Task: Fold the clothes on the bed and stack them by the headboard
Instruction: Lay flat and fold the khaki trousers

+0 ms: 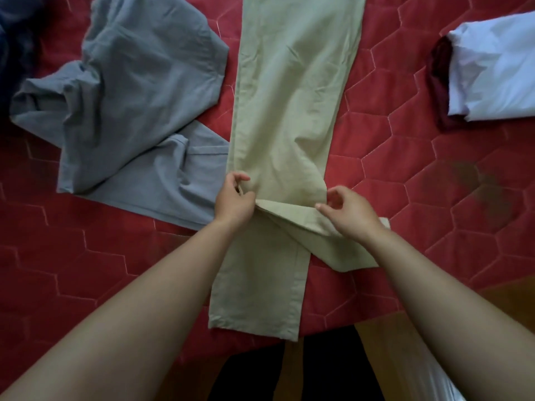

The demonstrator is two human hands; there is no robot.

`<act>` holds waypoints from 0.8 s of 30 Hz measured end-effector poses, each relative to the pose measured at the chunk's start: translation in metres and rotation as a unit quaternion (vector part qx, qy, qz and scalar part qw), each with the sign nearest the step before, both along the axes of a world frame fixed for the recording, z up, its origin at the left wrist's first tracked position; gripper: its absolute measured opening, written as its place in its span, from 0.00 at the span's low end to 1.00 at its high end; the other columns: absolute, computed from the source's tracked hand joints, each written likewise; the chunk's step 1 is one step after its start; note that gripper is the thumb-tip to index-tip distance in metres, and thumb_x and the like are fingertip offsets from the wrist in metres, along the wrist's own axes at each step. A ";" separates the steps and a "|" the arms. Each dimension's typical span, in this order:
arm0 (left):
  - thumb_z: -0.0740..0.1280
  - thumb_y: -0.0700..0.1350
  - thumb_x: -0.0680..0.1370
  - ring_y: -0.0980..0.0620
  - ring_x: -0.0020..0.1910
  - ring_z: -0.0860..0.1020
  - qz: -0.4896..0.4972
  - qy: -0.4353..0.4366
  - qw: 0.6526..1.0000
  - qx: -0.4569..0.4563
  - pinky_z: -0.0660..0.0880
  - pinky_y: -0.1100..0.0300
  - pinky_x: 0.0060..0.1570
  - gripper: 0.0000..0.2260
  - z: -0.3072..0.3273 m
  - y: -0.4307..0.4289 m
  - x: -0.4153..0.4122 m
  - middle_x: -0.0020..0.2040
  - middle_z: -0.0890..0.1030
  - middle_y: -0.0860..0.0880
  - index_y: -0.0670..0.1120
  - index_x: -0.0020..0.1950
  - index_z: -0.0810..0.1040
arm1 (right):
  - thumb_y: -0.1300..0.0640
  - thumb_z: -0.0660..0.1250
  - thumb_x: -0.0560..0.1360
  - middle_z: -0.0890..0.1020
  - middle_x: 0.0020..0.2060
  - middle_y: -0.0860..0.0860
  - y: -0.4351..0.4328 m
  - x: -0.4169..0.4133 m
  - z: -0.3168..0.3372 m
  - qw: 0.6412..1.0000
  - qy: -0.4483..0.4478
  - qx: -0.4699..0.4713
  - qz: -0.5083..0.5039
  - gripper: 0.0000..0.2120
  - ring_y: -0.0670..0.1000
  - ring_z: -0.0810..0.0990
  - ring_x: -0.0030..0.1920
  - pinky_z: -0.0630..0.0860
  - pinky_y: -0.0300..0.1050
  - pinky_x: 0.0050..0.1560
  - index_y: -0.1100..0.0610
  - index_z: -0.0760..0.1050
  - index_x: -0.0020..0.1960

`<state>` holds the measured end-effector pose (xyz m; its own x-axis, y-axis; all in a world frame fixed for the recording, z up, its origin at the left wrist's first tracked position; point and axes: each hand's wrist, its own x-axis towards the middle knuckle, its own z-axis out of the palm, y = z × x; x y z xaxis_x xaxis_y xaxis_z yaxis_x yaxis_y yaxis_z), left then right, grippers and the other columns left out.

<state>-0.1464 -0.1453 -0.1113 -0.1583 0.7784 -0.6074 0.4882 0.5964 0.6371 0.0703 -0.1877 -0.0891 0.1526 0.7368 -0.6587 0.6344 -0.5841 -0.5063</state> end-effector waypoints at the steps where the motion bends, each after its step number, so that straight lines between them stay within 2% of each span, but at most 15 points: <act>1: 0.63 0.37 0.72 0.57 0.39 0.73 -0.021 0.000 1.000 -0.001 0.69 0.64 0.38 0.14 0.003 -0.002 -0.005 0.46 0.73 0.58 0.55 0.51 0.71 | 0.49 0.69 0.73 0.79 0.46 0.47 -0.020 -0.004 0.007 1.000 -0.002 0.007 -0.004 0.15 0.48 0.77 0.48 0.71 0.41 0.47 0.54 0.75 0.57; 3: 0.63 0.38 0.72 0.58 0.37 0.74 -0.039 -0.001 0.999 -0.021 0.69 0.68 0.33 0.16 0.008 -0.006 -0.012 0.43 0.73 0.59 0.56 0.53 0.70 | 0.49 0.68 0.73 0.79 0.48 0.45 -0.057 -0.014 0.019 1.000 0.006 0.009 -0.009 0.16 0.45 0.77 0.47 0.68 0.37 0.46 0.52 0.74 0.59; 4: 0.64 0.39 0.73 0.57 0.37 0.75 -0.037 -0.006 0.999 -0.034 0.71 0.66 0.34 0.16 0.010 -0.009 -0.014 0.42 0.74 0.58 0.56 0.54 0.70 | 0.50 0.68 0.73 0.79 0.48 0.46 -0.071 -0.018 0.022 1.000 0.006 0.020 -0.014 0.16 0.45 0.76 0.47 0.67 0.35 0.45 0.52 0.74 0.60; 6: 0.62 0.40 0.74 0.50 0.41 0.77 -0.016 -0.028 0.998 -0.057 0.75 0.58 0.42 0.16 0.008 -0.016 -0.012 0.44 0.78 0.52 0.55 0.59 0.69 | 0.52 0.68 0.74 0.79 0.50 0.49 -0.081 -0.022 0.020 0.997 -0.013 0.063 -0.048 0.14 0.46 0.76 0.47 0.66 0.34 0.45 0.53 0.75 0.59; 8: 0.60 0.43 0.75 0.44 0.48 0.78 0.016 -0.056 0.995 -0.081 0.76 0.49 0.53 0.16 0.003 -0.024 -0.004 0.53 0.78 0.45 0.56 0.62 0.67 | 0.54 0.68 0.74 0.77 0.52 0.51 -0.071 -0.021 0.013 0.988 -0.044 0.110 -0.095 0.14 0.49 0.76 0.51 0.67 0.36 0.49 0.56 0.75 0.58; 10: 0.63 0.49 0.76 0.43 0.53 0.77 0.039 -0.076 0.993 -0.078 0.74 0.43 0.57 0.14 -0.004 -0.030 0.007 0.55 0.74 0.47 0.56 0.60 0.66 | 0.53 0.67 0.75 0.76 0.55 0.53 -0.052 -0.020 0.001 0.979 -0.073 0.141 -0.125 0.16 0.51 0.75 0.55 0.69 0.40 0.54 0.57 0.74 0.60; 12: 0.68 0.53 0.74 0.42 0.52 0.77 0.051 -0.056 0.996 -0.045 0.76 0.45 0.54 0.15 -0.013 -0.033 0.015 0.52 0.74 0.48 0.54 0.56 0.66 | 0.51 0.66 0.75 0.77 0.53 0.52 -0.034 -0.019 -0.013 0.981 -0.070 0.131 -0.121 0.15 0.51 0.75 0.54 0.70 0.42 0.54 0.57 0.74 0.60; 15: 0.66 0.42 0.73 0.48 0.44 0.78 0.045 -0.027 0.999 -0.004 0.75 0.56 0.46 0.14 -0.015 -0.037 0.015 0.44 0.75 0.51 0.52 0.54 0.66 | 0.50 0.66 0.75 0.78 0.38 0.44 -0.025 -0.024 -0.024 0.993 -0.040 0.079 -0.084 0.06 0.50 0.77 0.44 0.67 0.41 0.41 0.52 0.76 0.47; 17: 0.65 0.39 0.74 0.52 0.43 0.76 0.010 -0.034 0.999 0.013 0.74 0.58 0.45 0.15 -0.010 -0.040 0.005 0.46 0.75 0.53 0.53 0.56 0.68 | 0.51 0.67 0.74 0.78 0.35 0.45 -0.031 -0.027 -0.023 0.992 -0.044 0.091 -0.073 0.06 0.50 0.77 0.41 0.67 0.43 0.39 0.54 0.75 0.43; 19: 0.65 0.37 0.74 0.50 0.49 0.77 -0.032 -0.062 0.997 0.029 0.77 0.55 0.50 0.16 -0.002 -0.041 -0.012 0.53 0.76 0.50 0.53 0.58 0.69 | 0.52 0.67 0.74 0.80 0.36 0.46 -0.041 -0.030 -0.015 0.987 -0.020 0.127 -0.092 0.07 0.48 0.78 0.39 0.71 0.45 0.40 0.55 0.75 0.42; 21: 0.66 0.35 0.74 0.50 0.51 0.79 -0.057 -0.098 0.993 0.040 0.78 0.52 0.51 0.19 0.006 -0.039 -0.033 0.54 0.78 0.47 0.53 0.60 0.70 | 0.52 0.68 0.74 0.79 0.34 0.44 -0.051 -0.034 -0.004 0.982 -0.011 0.158 -0.103 0.06 0.43 0.76 0.35 0.70 0.40 0.36 0.52 0.74 0.41; 24: 0.64 0.34 0.74 0.53 0.44 0.81 -0.057 -0.132 0.989 0.043 0.78 0.60 0.42 0.22 0.014 -0.035 -0.059 0.49 0.81 0.47 0.57 0.61 0.68 | 0.53 0.68 0.74 0.78 0.32 0.43 -0.060 -0.043 0.007 0.973 0.004 0.179 -0.147 0.03 0.41 0.75 0.33 0.68 0.31 0.33 0.50 0.75 0.45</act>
<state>-0.2050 -0.1800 -0.0969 0.0881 0.8322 -0.5475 0.3596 0.4860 0.7965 0.0268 -0.2479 -0.0825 0.3874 0.8445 -0.3698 0.4627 -0.5250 -0.7143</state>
